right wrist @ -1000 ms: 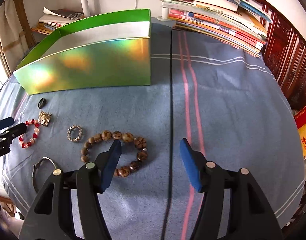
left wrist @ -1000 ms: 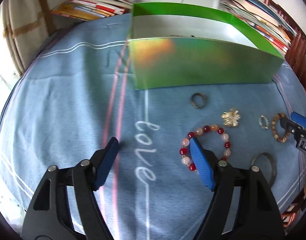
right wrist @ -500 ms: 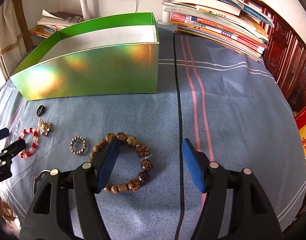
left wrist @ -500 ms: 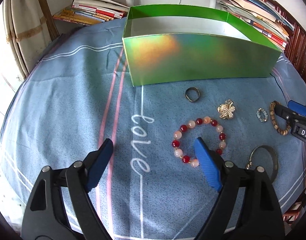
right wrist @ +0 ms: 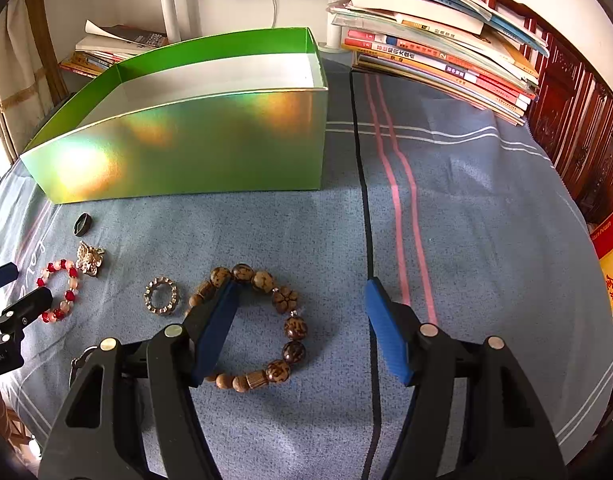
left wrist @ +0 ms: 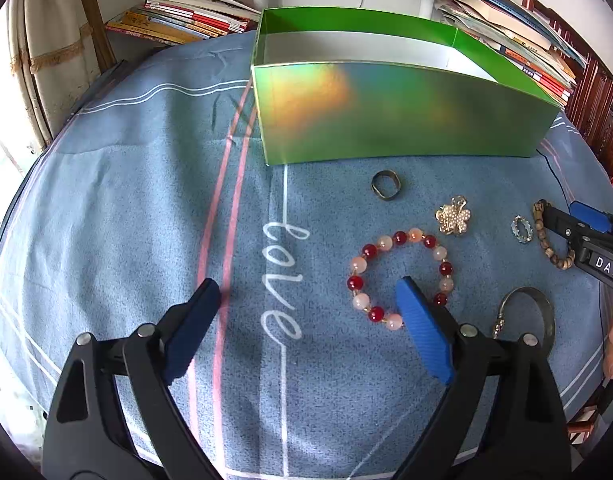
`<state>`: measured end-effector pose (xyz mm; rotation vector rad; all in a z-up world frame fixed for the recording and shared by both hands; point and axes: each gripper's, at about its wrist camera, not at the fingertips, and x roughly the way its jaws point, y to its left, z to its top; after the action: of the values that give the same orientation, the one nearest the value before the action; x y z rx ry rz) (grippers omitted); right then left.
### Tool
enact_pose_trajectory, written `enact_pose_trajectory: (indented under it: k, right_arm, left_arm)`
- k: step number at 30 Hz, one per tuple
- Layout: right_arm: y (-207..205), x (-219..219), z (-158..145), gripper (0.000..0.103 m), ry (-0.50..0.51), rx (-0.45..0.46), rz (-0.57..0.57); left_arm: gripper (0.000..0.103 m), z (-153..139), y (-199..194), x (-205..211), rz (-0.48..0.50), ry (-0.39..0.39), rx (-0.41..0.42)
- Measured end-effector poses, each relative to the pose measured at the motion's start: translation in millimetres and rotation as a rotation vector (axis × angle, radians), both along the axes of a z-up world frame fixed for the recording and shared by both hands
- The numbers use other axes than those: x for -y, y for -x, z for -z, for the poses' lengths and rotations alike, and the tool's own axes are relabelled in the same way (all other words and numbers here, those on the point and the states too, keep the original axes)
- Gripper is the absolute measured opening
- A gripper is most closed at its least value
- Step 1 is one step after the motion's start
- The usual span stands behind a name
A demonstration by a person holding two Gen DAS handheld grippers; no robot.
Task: Organize jewelry
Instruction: 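Move both open tools back above the brown wooden bead bracelet and rings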
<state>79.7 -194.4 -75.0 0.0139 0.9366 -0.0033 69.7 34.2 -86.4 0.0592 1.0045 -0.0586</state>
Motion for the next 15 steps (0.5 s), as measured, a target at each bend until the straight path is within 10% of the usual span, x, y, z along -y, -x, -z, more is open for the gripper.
enact_pose_trajectory:
  k: [9, 15]
  right_arm:
    - [2.5, 0.2, 0.5, 0.064, -0.004, 0.011, 0.005]
    - [3.5, -5.9, -1.9, 0.045, -0.014, 0.025, -0.019]
  left_arm:
    - [0.094, 0.3, -0.7, 2.6, 0.005, 0.001, -0.003]
    - [0.094, 0.5, -0.5, 2.9, 0.004, 0.003, 0.002]
